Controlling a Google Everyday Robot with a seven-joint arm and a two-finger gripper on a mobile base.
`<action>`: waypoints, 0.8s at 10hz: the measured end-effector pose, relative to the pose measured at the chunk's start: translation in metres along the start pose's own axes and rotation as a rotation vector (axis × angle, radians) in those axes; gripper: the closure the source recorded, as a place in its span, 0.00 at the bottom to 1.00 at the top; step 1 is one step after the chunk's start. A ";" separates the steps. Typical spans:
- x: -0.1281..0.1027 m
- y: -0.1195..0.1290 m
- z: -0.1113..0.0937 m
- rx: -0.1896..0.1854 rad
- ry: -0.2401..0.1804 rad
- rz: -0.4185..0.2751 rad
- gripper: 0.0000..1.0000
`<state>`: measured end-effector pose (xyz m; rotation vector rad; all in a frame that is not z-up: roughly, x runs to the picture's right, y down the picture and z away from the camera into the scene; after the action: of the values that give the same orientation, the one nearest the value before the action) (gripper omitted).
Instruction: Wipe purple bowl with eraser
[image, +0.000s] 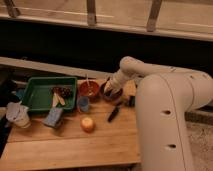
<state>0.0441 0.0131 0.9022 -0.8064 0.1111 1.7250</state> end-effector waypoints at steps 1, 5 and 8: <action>0.001 -0.007 -0.005 0.009 -0.009 0.019 1.00; -0.042 -0.030 -0.013 0.025 -0.029 0.057 1.00; -0.063 -0.018 0.000 -0.008 -0.006 0.024 1.00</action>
<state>0.0653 -0.0327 0.9439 -0.8086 0.1104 1.7513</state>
